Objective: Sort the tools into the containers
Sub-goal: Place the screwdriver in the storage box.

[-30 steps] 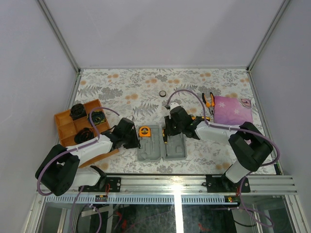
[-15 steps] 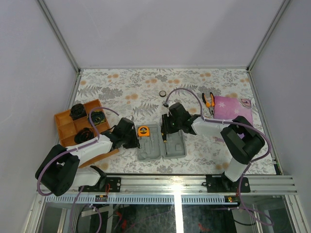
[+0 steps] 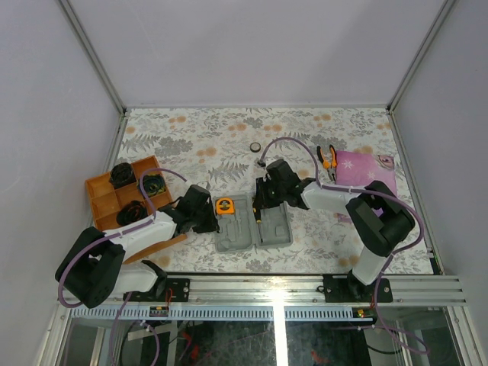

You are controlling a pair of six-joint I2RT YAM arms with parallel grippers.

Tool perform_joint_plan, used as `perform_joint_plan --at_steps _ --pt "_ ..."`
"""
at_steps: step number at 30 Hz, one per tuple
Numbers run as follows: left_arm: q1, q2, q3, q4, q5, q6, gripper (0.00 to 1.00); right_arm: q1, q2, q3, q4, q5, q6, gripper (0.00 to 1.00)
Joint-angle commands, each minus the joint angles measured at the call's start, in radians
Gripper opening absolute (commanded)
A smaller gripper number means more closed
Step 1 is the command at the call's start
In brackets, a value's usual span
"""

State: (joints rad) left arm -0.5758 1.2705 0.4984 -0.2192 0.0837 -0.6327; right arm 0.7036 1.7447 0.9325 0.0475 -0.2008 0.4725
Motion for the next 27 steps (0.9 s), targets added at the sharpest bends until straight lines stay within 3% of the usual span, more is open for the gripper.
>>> perform_joint_plan --at_steps 1,11,16,21,27 --pt "-0.003 0.013 -0.004 0.003 0.003 0.016 0.12 0.023 -0.055 -0.063 0.041 -0.046 -0.017 0.15" --pt "-0.003 0.014 -0.007 0.004 0.002 0.010 0.12 0.023 -0.221 -0.166 0.225 -0.056 -0.049 0.14" --pt "-0.002 0.014 -0.007 0.003 0.001 0.010 0.12 0.023 -0.244 -0.150 0.151 -0.032 -0.059 0.19" --pt "-0.002 0.004 -0.006 -0.005 -0.005 0.010 0.12 0.023 -0.323 -0.201 0.048 0.061 0.051 0.35" --pt "-0.002 -0.003 -0.008 -0.006 -0.004 0.007 0.12 0.060 -0.477 -0.343 0.023 0.056 0.296 0.37"
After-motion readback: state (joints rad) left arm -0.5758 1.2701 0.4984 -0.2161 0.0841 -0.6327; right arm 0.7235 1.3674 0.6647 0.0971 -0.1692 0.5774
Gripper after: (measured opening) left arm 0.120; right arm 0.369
